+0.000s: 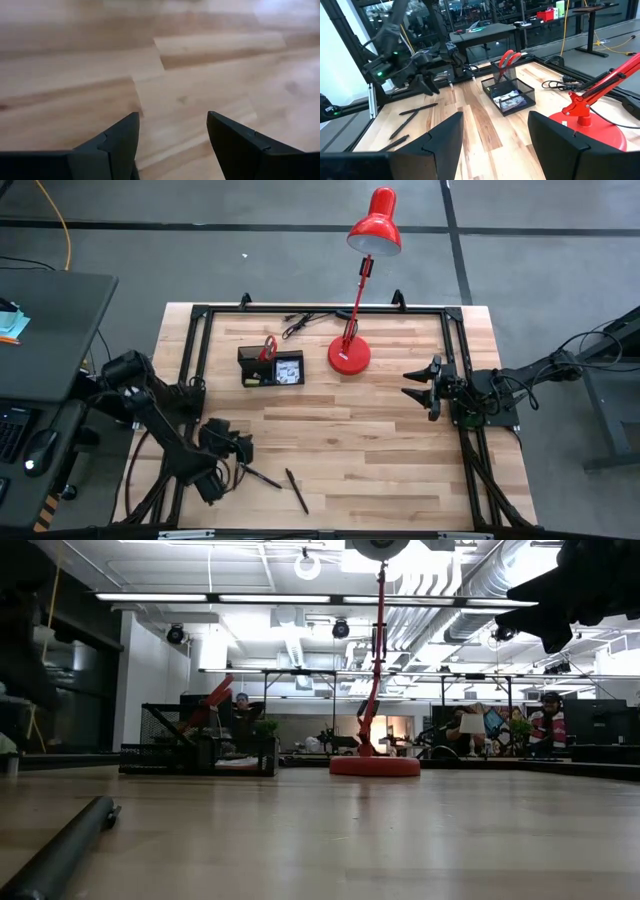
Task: Pick and place office supplies into organizer
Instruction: Put the black pen into the black desk organizer
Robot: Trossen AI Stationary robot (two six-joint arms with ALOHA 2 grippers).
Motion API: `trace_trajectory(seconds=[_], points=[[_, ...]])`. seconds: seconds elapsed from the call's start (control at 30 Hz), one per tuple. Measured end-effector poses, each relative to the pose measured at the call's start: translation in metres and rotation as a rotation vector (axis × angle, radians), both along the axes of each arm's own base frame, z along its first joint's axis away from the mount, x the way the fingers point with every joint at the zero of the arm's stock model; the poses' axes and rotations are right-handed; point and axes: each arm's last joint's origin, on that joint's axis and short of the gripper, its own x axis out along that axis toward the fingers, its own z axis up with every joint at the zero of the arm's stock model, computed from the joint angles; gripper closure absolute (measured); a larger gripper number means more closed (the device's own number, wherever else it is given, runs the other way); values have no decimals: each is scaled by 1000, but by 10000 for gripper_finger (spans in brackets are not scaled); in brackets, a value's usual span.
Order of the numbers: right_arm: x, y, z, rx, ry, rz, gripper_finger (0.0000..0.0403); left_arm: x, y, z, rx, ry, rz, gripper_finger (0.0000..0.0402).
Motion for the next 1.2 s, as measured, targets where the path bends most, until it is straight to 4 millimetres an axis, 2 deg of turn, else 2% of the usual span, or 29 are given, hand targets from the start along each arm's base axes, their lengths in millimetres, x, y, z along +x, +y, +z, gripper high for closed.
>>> trace_trajectory(seconds=[0.2, 0.47, 0.77, 1.2], points=[[0, 0, -1, -2, 6, -2, 187, 23, -30, 17, 120, 130, 161, 183], [0, 0, -2, -7, 21, -2, 187, 39, -53, 2, 54, 176, 250, 183], [0, 0, -3, -9, 28, 0, 187, 46, -68, -26, 24, 209, 353, 183], [0, 0, -4, -14, 41, 1, 187, 47, -72, -39, 1, 246, 370, 183]])
